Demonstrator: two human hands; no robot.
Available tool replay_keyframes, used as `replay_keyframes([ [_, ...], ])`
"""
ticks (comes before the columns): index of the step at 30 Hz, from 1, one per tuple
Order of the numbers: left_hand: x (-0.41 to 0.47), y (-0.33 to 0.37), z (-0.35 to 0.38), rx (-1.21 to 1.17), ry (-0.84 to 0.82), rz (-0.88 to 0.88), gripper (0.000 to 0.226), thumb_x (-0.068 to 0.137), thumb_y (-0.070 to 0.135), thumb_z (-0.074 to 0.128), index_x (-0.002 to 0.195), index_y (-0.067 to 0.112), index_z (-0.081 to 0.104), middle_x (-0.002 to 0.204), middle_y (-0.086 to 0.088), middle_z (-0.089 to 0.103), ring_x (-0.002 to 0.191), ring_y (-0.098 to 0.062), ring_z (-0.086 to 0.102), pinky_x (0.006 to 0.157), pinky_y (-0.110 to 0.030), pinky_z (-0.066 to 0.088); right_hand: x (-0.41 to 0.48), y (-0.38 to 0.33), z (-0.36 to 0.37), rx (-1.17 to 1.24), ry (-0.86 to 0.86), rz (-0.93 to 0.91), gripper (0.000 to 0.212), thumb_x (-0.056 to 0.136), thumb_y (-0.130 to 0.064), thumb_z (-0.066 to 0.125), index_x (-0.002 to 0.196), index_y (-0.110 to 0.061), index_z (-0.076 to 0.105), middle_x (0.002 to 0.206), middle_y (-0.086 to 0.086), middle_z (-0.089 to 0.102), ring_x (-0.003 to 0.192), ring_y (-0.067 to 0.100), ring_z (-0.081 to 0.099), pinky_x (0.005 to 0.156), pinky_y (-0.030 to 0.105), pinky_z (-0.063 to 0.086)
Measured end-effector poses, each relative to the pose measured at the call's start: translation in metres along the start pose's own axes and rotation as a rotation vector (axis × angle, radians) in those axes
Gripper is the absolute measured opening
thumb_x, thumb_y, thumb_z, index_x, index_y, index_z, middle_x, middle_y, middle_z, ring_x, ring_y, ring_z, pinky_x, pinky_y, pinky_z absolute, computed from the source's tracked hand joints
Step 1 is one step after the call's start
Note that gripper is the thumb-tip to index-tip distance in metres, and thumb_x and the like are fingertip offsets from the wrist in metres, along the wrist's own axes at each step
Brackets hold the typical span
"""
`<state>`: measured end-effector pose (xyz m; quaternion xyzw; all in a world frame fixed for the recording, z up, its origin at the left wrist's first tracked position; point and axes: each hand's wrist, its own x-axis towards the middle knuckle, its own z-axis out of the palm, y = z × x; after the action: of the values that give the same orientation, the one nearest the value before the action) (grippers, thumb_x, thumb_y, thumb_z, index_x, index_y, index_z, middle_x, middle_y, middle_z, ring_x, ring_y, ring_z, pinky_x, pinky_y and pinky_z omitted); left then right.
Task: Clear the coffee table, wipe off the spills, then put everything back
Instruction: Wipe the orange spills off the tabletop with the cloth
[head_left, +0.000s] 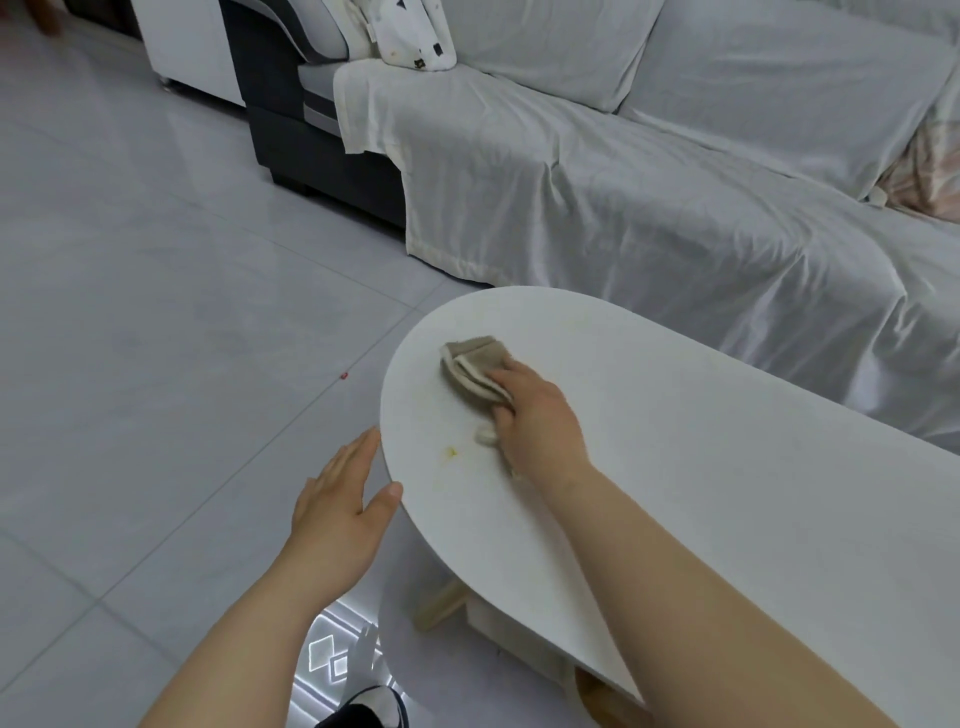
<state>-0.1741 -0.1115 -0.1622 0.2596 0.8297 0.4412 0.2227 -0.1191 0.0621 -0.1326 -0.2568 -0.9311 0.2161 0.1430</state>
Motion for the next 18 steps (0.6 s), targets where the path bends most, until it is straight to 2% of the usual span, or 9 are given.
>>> replay_keyframes([
  [2, 0.0, 0.001, -0.002, -0.004, 0.002, 0.003, 0.054, 0.092, 0.018, 0.042, 0.141, 0.023, 0.018, 0.152, 0.004, 0.02, 0.142, -0.014, 0.012, 0.117, -0.04, 0.009, -0.008, -0.011, 0.006, -0.022, -0.037, -0.022, 0.051, 0.081, 0.0, 0.044, 0.127, -0.02, 0.049, 0.148, -0.001, 0.035, 0.127, 0.026, 0.035, 0.097, 0.026, 0.025],
  [4, 0.0, 0.0, -0.003, -0.005, 0.004, -0.003, 0.053, 0.092, 0.018, 0.041, 0.14, 0.023, 0.02, 0.152, 0.003, 0.021, 0.142, -0.015, 0.013, 0.117, -0.04, 0.01, -0.026, -0.019, 0.012, -0.011, -0.125, -0.137, 0.053, 0.081, -0.001, 0.045, 0.13, -0.021, 0.047, 0.15, -0.001, 0.031, 0.129, 0.023, 0.033, 0.102, 0.028, 0.026],
  [8, 0.0, -0.002, -0.003, -0.023, -0.013, 0.002, 0.051, 0.093, 0.014, 0.038, 0.14, 0.024, 0.022, 0.152, 0.002, 0.023, 0.141, -0.015, 0.015, 0.117, -0.04, 0.012, -0.061, -0.006, -0.006, -0.018, -0.239, -0.314, 0.046, 0.08, 0.0, 0.049, 0.124, -0.014, 0.053, 0.144, 0.005, 0.04, 0.127, 0.026, 0.041, 0.104, 0.032, 0.033],
  [10, 0.0, -0.002, -0.003, -0.036, -0.025, 0.0, 0.051, 0.093, 0.013, 0.036, 0.141, 0.026, 0.02, 0.152, 0.004, 0.021, 0.142, -0.014, 0.013, 0.117, -0.039, 0.01, -0.061, 0.011, -0.02, -0.038, -0.233, -0.259, 0.046, 0.08, 0.003, 0.05, 0.124, -0.013, 0.054, 0.145, 0.006, 0.038, 0.127, 0.025, 0.043, 0.104, 0.025, 0.029],
  [12, 0.001, -0.002, -0.004, -0.042, -0.027, 0.001, 0.051, 0.094, 0.012, 0.035, 0.141, 0.025, 0.02, 0.152, 0.004, 0.021, 0.142, -0.014, 0.012, 0.118, -0.038, 0.01, -0.057, 0.023, -0.028, -0.056, -0.12, -0.101, 0.049, 0.082, 0.003, 0.047, 0.127, -0.017, 0.051, 0.148, 0.001, 0.033, 0.128, 0.021, 0.04, 0.101, 0.018, 0.024],
  [14, 0.0, -0.003, -0.004, -0.061, -0.027, -0.001, 0.051, 0.094, 0.012, 0.035, 0.141, 0.025, 0.02, 0.152, 0.004, 0.021, 0.142, -0.014, 0.013, 0.118, -0.038, 0.01, -0.058, 0.02, -0.024, -0.059, -0.019, 0.02, 0.05, 0.083, 0.0, 0.045, 0.128, -0.022, 0.048, 0.149, -0.003, 0.032, 0.131, 0.017, 0.035, 0.102, 0.018, 0.022],
  [16, 0.0, -0.004, -0.004, -0.094, -0.047, -0.013, 0.052, 0.093, 0.011, 0.035, 0.14, 0.028, 0.02, 0.152, 0.004, 0.022, 0.141, -0.014, 0.014, 0.118, -0.037, 0.011, -0.071, 0.002, -0.013, -0.051, -0.073, -0.055, 0.052, 0.079, -0.001, 0.048, 0.126, -0.022, 0.051, 0.147, -0.001, 0.036, 0.129, 0.02, 0.038, 0.102, 0.025, 0.03],
  [18, -0.001, -0.004, -0.005, -0.15, -0.075, -0.03, 0.056, 0.092, 0.009, 0.039, 0.14, 0.031, 0.021, 0.151, 0.005, 0.024, 0.141, -0.014, 0.017, 0.116, -0.035, 0.014, -0.092, -0.014, -0.006, -0.041, -0.135, -0.283, 0.048, 0.069, -0.007, 0.049, 0.115, -0.016, 0.061, 0.133, 0.007, 0.054, 0.115, 0.029, 0.054, 0.089, 0.04, 0.049],
])
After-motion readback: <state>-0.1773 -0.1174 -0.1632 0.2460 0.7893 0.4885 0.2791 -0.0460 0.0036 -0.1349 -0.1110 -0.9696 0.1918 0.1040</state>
